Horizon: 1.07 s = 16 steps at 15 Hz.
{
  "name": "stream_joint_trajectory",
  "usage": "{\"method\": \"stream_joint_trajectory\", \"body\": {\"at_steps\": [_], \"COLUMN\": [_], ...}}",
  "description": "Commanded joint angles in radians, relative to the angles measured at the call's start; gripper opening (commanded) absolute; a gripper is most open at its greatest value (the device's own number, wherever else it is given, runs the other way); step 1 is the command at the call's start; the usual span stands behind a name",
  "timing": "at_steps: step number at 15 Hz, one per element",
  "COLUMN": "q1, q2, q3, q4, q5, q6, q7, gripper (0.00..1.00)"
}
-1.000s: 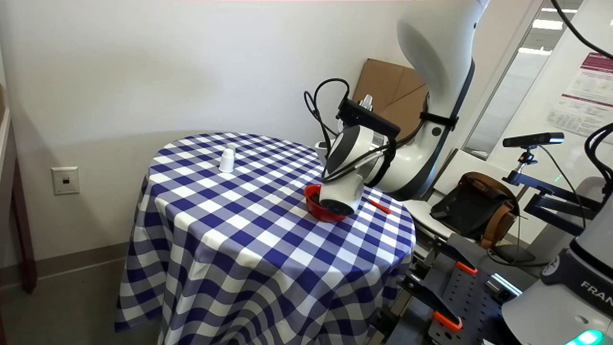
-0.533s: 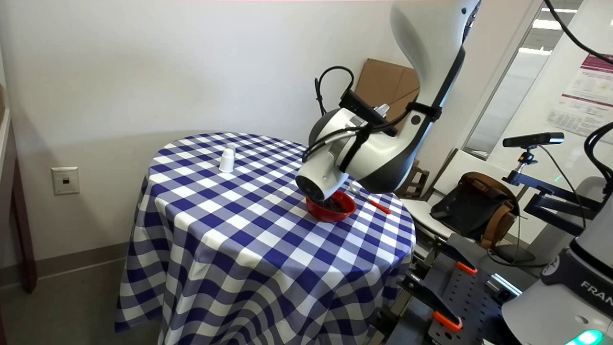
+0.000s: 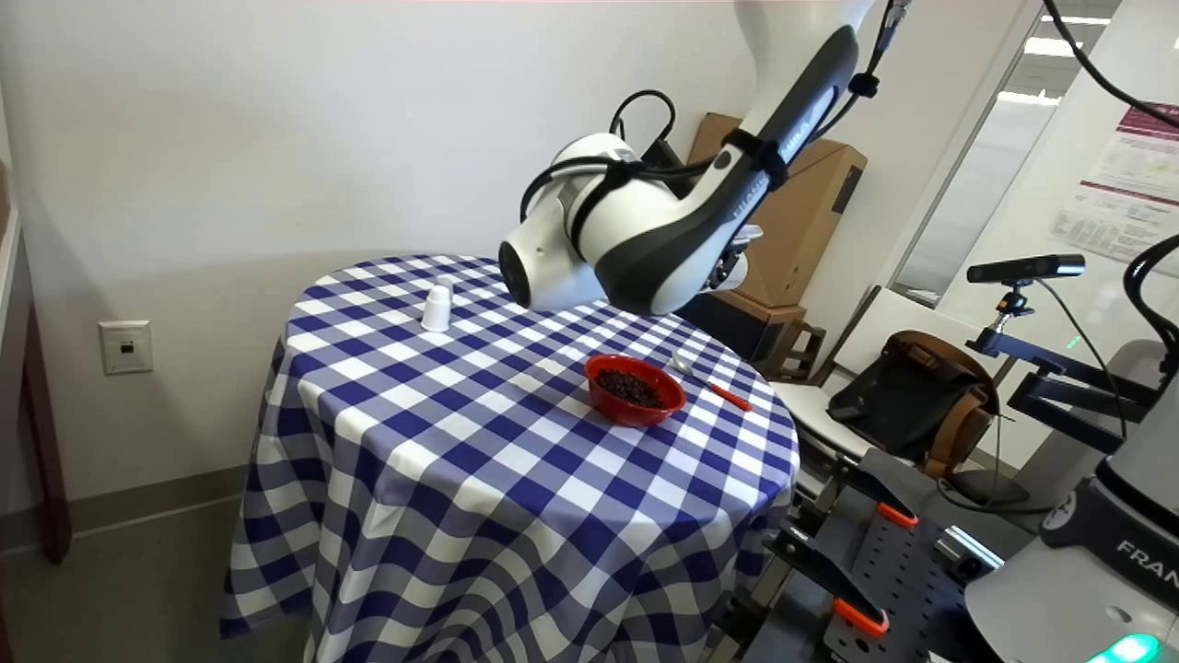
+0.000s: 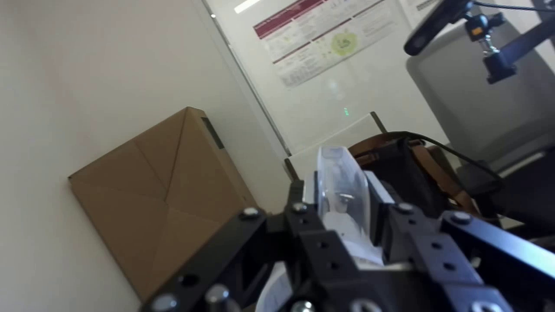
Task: Pour the contents of the jug into the red bowl
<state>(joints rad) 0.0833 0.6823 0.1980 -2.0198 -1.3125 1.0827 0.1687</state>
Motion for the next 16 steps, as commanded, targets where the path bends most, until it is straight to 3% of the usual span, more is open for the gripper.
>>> {"method": "stream_joint_trajectory", "body": {"at_steps": [1,8,16], "q1": [0.009,0.035,0.086], "q2": [-0.001,-0.040,0.060], "q3": [0.011,-0.004,-0.044], "q4": [0.131,0.401,0.674], "q5": [0.163,0.446,0.891], "q6": [0.012,-0.021,0.052], "q7": [-0.033,-0.092,0.029], "gripper": [0.09,0.09,0.08]}}
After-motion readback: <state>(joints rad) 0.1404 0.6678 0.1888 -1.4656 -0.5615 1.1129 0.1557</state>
